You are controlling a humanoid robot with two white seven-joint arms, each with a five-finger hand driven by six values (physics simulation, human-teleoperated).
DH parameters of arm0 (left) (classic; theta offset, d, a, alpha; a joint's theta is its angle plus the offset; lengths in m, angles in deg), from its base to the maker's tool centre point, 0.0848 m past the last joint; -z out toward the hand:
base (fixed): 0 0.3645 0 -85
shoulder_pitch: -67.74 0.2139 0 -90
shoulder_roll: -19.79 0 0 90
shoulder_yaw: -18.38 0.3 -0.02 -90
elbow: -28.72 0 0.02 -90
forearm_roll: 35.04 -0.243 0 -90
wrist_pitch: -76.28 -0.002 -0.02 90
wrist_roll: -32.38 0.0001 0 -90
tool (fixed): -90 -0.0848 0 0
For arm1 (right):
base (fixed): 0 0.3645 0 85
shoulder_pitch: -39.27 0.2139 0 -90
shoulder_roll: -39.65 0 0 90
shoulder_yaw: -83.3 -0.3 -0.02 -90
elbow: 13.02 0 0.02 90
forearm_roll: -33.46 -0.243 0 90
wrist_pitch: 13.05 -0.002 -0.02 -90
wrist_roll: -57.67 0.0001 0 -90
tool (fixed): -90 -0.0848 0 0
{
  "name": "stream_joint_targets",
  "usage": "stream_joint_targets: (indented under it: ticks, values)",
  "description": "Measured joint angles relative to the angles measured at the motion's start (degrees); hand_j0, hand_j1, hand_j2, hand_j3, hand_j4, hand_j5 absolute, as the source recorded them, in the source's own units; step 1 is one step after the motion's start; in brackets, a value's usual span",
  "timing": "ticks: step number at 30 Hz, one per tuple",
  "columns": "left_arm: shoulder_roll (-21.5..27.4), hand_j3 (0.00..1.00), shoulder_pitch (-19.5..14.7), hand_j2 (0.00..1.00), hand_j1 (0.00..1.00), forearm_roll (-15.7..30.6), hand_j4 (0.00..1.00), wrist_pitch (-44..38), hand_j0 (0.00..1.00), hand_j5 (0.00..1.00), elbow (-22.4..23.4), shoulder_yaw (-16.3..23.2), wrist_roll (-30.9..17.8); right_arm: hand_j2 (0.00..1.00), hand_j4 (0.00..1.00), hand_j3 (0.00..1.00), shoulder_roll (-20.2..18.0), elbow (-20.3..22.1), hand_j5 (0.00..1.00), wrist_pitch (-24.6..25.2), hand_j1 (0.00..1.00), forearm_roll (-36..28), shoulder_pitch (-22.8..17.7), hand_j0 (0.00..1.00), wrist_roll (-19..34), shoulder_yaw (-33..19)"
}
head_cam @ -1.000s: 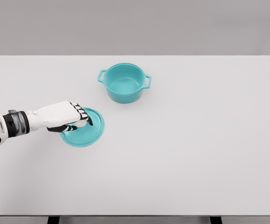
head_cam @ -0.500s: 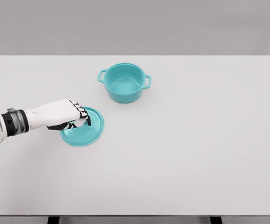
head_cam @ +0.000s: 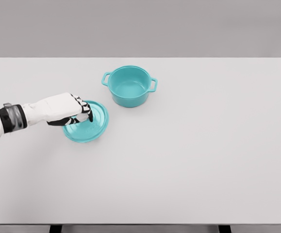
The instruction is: Cover the pot with left arm
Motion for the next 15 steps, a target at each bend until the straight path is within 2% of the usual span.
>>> stream_joint_targets:
  ticks: [15]
  values:
    - [-0.5,0.51,-6.7,0.51,0.51,1.1,0.51,0.0,0.51,0.51,4.3,0.4,0.0,1.00,1.00,1.00,0.0,0.0,1.00,0.0,1.00,0.0,0.0,1.00,0.0,0.0]
